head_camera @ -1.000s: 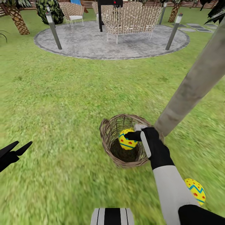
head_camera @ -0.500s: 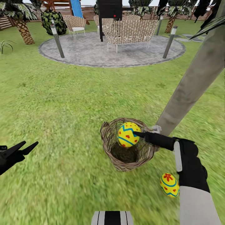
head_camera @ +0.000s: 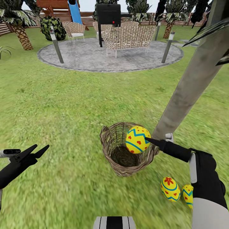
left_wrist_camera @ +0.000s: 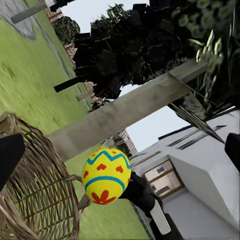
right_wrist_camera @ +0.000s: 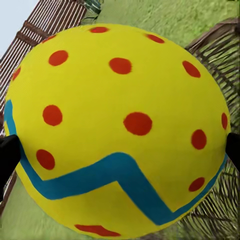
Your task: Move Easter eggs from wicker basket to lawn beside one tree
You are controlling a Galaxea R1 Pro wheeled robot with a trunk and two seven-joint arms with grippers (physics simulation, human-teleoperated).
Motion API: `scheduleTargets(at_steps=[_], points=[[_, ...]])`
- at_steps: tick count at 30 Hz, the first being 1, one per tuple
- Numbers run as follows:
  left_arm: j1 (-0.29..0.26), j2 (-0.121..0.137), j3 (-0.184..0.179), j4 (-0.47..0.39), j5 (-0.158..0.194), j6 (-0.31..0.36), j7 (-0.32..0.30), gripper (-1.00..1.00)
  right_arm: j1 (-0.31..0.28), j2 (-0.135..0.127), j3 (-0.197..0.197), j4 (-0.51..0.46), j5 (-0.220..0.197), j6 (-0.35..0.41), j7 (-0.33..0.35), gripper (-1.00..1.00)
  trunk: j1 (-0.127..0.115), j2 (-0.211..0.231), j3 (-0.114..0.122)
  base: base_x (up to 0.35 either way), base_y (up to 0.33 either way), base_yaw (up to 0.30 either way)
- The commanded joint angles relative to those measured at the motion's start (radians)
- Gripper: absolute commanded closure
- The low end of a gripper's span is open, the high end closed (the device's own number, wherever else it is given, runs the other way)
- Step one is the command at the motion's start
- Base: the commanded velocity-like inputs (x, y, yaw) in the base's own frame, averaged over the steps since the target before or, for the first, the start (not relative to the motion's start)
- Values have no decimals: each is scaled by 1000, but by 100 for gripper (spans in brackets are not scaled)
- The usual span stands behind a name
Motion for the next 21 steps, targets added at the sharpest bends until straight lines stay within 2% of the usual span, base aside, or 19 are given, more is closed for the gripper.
scheduleTargets(at_steps=[1,2,4,7,8,9,10,12,17,20,21], points=[[0,-2,0,-1,0,0,-1,-100,2,-1,-1,1,0,0,31,100,0,0,1,0,0,-211],[0,-3,0,-2,0,0,-2,-100,3,-4,-1,1,-2,1,77,100,0,0,3,0,0,-213],[0,-4,1,-2,0,0,-10,-100,4,-8,-4,2,-2,1,120,100,0,0,5,0,0,-215],[0,-3,1,-1,0,1,-18,-100,4,-11,-13,22,7,1,125,100,0,0,9,0,0,-223],[0,0,1,-6,0,5,-18,-100,19,-73,-24,54,8,4,125,100,0,0,10,0,0,-231],[0,1,0,-6,0,6,-18,-100,22,-84,-40,61,8,4,125,100,0,0,11,0,0,-231],[0,3,0,-6,0,7,-18,-100,25,-91,-72,66,9,4,124,100,0,0,13,0,0,-232],[0,6,0,-6,1,8,-18,-100,33,-98,-103,69,12,4,124,100,0,0,15,0,0,-236],[0,2,-1,-9,1,9,-18,-100,53,-136,-116,70,24,0,114,100,0,0,21,0,0,-240],[0,1,-1,-11,1,9,-18,-100,62,-153,-135,69,124,-3,67,100,0,0,24,0,0,-252],[0,1,-2,-11,1,9,-18,-100,63,-155,-138,69,186,-4,48,100,0,0,25,0,0,-258]])
